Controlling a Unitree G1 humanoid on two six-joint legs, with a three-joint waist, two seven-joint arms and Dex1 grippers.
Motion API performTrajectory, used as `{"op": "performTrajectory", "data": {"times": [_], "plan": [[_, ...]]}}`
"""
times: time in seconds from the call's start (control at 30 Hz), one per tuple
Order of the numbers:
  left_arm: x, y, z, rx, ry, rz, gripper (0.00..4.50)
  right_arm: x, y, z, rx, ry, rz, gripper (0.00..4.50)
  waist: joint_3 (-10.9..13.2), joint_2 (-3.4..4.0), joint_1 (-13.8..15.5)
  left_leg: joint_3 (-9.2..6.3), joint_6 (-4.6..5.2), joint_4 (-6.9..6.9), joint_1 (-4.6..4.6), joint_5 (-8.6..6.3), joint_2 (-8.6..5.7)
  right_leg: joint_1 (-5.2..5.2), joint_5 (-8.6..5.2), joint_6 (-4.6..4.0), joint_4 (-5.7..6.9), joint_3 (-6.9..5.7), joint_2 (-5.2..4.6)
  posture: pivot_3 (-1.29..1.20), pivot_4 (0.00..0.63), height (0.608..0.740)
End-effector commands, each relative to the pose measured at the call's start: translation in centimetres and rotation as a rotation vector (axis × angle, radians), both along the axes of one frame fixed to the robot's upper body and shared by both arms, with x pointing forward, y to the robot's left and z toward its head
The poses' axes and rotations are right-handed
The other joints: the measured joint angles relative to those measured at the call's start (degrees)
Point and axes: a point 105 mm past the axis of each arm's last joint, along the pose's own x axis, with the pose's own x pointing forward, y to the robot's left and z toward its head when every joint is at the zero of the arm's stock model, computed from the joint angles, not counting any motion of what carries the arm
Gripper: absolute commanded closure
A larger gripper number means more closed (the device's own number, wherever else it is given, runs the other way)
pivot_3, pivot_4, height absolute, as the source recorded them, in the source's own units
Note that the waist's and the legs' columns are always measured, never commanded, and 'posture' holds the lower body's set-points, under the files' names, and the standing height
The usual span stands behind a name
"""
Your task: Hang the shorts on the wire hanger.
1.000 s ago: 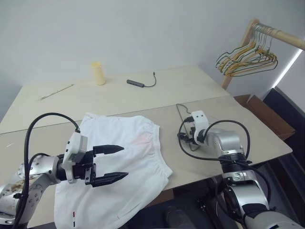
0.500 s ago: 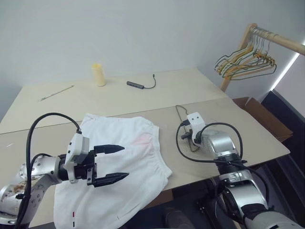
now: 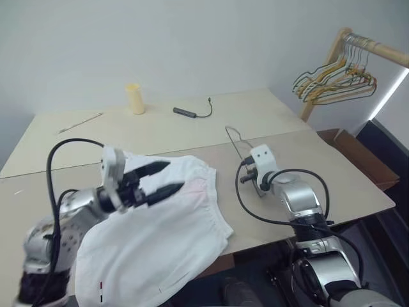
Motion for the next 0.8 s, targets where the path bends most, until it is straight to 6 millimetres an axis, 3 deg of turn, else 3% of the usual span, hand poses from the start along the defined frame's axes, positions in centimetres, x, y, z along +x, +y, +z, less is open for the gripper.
{"op": "performTrajectory", "data": {"times": [0.03,0.1,0.27,0.63,0.8], "plan": [[2.2,0.7,2.7,-0.295,0.088,0.072,0.0,-1.4,3.4,6.1,0.048,-0.272,0.211,4.48,0.0,0.0,-0.3,-0.02,0.0,-0.03,0.01,-0.01,0.0,0.0,0.0,0.0,0.0,0.01,0.0,-0.15,0.0,0.74],[3.4,0.9,4.0,-0.451,0.137,0.096,0.0,-2.3,4.5,7.7,0.079,-0.365,0.282,4.48,0.0,-0.04,-0.5,-0.05,-0.05,-0.03,0.02,-0.04,0.03,-0.01,0.01,0.0,0.01,0.02,-0.01,-0.15,0.0,0.74],[4.5,0.5,5.4,-0.567,0.183,0.137,0.0,-4.3,6.7,9.6,0.122,-0.521,0.385,4.48,0.0,-0.04,-0.3,-0.1,-0.08,0.0,0.03,-0.05,-0.06,0.04,0.02,0.02,0.04,0.02,-0.07,-0.15,0.0,0.74],[5.0,-1.1,6.1,-0.597,0.18,0.156,0.0,-6.5,9.0,9.7,0.076,-0.672,0.528,4.48,0.0,-0.04,-0.3,-0.09,-0.12,0.03,0.06,-0.02,-0.21,0.1,0.06,0.07,-0.01,0.03,-0.14,-0.14,0.0,0.74],[5.4,-1.5,6.0,-0.579,0.173,0.189,1.53,-6.8,9.2,9.4,0.032,-0.719,0.561,4.5,0.0,-0.05,-0.2,-0.08,-0.13,0.03,0.07,-0.01,-0.23,0.11,0.06,0.07,-0.02,0.04,-0.14,-0.14,0.0,0.74]]}}
